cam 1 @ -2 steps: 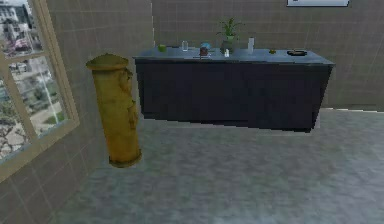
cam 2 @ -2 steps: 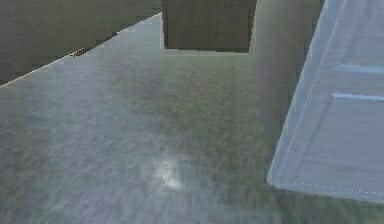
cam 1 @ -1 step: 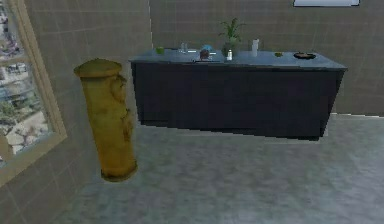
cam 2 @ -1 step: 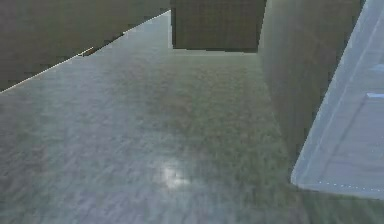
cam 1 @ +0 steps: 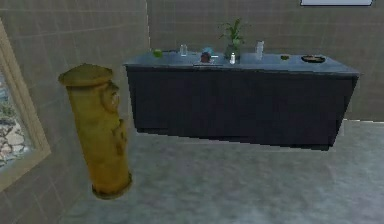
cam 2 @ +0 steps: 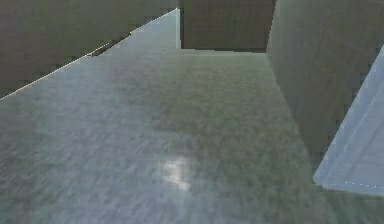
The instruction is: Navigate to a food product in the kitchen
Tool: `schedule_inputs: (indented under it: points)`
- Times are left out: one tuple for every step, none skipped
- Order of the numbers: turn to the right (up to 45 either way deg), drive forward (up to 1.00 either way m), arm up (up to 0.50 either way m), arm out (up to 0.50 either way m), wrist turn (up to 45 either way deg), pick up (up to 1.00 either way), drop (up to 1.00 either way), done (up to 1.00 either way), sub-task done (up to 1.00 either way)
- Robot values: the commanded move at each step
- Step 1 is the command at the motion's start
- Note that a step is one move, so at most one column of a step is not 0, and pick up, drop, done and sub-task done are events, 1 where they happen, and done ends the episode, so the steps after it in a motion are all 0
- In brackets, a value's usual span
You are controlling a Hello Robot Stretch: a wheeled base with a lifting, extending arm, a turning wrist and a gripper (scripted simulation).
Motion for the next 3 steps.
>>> schedule_inputs:
  points:
    - [12.0,0.0,0.0,0.0,0.0,0.0,0.0,0.0,0.0]
    - [0.0,1.0,0.0,0.0,0.0,0.0,0.0,0.0,0.0]
    - [3.0,0.0,0.0,0.0,0.0,0.0,0.0,0.0,0.0]
